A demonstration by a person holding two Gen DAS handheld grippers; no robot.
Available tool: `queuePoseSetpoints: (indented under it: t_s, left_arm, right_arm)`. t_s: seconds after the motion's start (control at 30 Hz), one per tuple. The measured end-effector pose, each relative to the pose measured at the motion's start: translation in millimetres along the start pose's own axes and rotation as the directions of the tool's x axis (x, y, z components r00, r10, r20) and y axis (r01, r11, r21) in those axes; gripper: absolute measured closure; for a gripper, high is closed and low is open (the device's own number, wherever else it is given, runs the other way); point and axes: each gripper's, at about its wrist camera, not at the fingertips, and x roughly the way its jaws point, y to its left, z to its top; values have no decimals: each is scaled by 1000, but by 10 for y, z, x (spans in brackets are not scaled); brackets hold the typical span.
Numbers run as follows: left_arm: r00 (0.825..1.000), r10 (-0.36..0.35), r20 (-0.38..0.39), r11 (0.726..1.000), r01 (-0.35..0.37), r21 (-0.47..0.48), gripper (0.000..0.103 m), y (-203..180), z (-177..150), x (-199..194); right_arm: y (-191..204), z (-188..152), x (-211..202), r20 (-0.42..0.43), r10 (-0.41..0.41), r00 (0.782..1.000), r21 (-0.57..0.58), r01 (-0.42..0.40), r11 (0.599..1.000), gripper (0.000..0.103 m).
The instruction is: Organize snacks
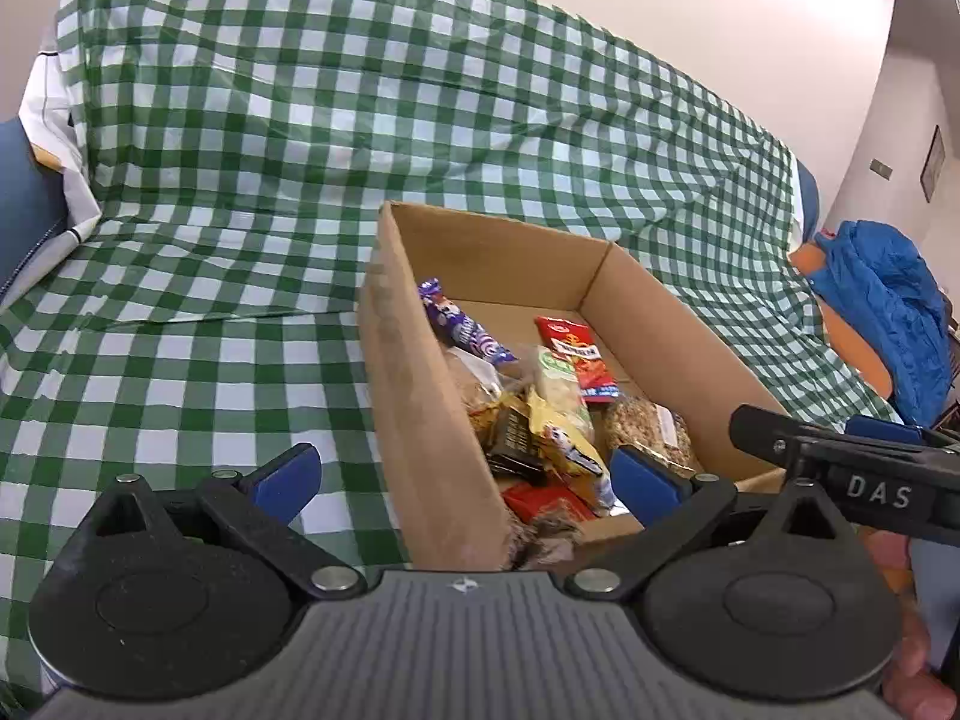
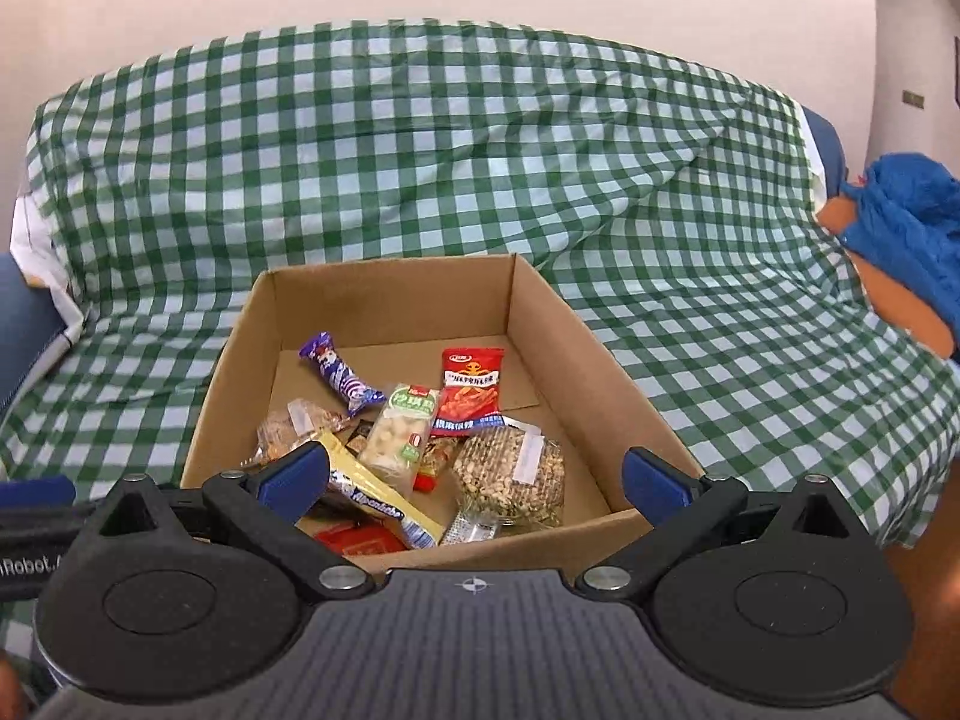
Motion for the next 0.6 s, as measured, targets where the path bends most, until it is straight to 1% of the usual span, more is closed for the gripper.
queuePoseSetpoints:
  t_s: [0.1, 0.2, 0.6]
  left_arm:
    - [1000, -11, -5, 1000, 11, 12, 0, -40, -29, 18]
    - [1000, -6, -4, 1000, 6, 22, 0, -65, -45, 31]
    - [1000, -14, 0, 999, 14, 29, 0, -101, -69, 47]
  right_arm:
    - [-26, -27, 8, -1, -9, 1000, -11, 9, 1000, 0]
    - [-72, -49, 32, -12, -17, 1000, 0, 17, 1000, 0]
    - [-63, -59, 69, -12, -10, 1000, -7, 10, 1000, 0]
